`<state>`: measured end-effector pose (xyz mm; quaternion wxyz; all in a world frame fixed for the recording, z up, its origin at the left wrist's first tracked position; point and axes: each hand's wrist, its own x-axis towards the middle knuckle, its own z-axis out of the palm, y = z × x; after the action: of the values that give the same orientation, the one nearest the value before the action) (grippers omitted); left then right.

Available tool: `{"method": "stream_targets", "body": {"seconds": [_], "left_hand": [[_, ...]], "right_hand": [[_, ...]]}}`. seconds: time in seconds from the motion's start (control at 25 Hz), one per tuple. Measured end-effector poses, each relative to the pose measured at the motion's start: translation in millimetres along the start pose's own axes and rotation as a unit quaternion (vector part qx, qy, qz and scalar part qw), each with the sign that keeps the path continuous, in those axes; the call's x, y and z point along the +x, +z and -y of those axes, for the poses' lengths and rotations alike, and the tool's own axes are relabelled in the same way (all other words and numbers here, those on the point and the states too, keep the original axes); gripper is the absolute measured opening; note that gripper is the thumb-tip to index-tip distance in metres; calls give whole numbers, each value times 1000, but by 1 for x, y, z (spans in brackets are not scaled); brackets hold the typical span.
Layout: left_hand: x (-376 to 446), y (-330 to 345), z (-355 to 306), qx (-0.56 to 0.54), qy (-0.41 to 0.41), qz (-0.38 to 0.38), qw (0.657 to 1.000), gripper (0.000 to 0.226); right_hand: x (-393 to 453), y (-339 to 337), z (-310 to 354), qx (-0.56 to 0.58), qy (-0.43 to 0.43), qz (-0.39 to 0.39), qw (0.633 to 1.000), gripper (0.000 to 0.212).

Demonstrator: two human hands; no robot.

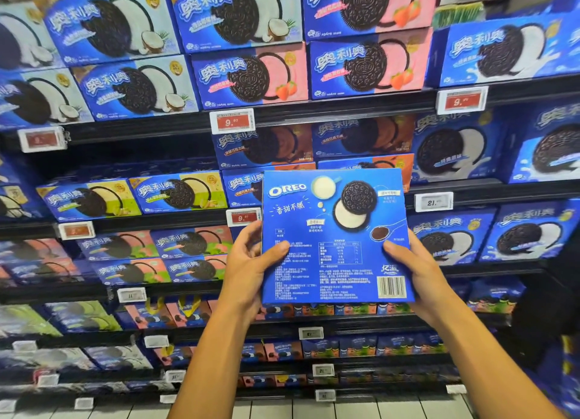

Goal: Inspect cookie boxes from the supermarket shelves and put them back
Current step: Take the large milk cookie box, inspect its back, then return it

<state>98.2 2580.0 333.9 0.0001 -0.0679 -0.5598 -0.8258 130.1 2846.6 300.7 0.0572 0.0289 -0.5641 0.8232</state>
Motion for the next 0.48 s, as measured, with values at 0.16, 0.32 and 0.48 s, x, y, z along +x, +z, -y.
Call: {"method": "stream_targets", "body": {"seconds": [0.16, 0.32, 0.48], "left_hand": [[0, -2, 3, 4, 0, 2, 1000, 66], [1, 0, 2, 42, -12, 7, 999, 62], [-4, 15, -5, 169, 44, -32, 984, 66]], "right_hand": [[-3, 2, -1, 9, -4, -8, 1000, 50], [-6, 8, 9, 13, -36, -12, 999, 44], [-7, 23, 21, -9, -92, -18, 996, 47]]}}
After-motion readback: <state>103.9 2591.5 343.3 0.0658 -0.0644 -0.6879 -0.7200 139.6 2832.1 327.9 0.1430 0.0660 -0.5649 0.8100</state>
